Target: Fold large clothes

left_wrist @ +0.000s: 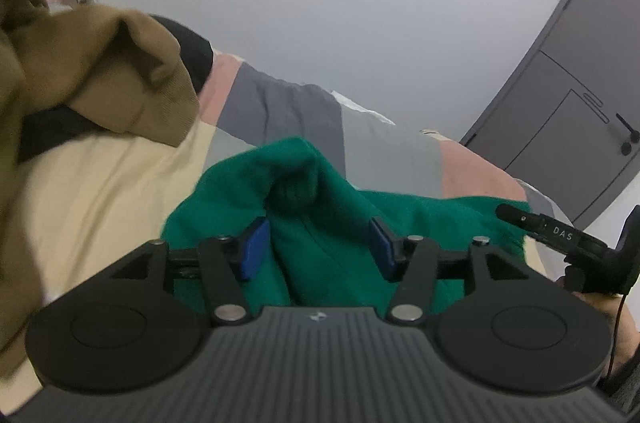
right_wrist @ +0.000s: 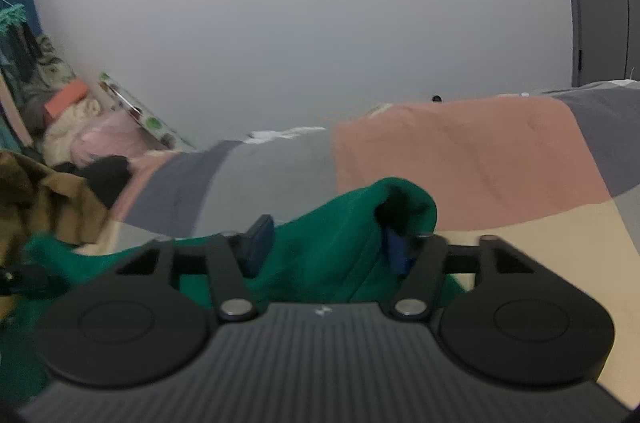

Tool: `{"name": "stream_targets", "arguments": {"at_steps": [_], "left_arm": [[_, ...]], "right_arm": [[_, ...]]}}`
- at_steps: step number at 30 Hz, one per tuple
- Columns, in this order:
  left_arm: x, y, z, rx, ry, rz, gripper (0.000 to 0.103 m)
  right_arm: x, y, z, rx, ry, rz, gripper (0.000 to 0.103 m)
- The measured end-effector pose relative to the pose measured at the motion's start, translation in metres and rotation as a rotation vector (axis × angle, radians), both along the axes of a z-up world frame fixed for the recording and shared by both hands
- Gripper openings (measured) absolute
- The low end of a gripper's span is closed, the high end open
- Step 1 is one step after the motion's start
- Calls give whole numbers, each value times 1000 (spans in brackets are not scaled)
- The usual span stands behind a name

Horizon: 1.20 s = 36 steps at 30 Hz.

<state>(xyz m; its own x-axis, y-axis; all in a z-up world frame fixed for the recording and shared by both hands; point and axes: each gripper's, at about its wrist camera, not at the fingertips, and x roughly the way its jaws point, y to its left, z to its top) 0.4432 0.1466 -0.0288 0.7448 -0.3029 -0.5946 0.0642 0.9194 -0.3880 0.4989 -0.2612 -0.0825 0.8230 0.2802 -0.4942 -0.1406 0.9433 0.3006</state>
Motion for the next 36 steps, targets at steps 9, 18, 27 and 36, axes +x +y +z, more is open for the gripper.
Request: {"name": "stream_targets", "arguments": {"at_steps": [9, 18, 27, 36], "left_arm": [[-123, -6, 54, 30, -71, 21, 61], [-250, -33, 79, 73, -120, -3, 61], [-329, -49, 38, 44, -77, -8, 62], [-345, -49, -13, 106, 10, -8, 62]], "right_arm": [[-105, 2, 56, -29, -70, 23, 62], [-242, 15, 99, -58, -110, 48, 62], [-347, 24, 81, -57, -25, 96, 62], [-396, 57, 38, -67, 95, 226, 74]]}}
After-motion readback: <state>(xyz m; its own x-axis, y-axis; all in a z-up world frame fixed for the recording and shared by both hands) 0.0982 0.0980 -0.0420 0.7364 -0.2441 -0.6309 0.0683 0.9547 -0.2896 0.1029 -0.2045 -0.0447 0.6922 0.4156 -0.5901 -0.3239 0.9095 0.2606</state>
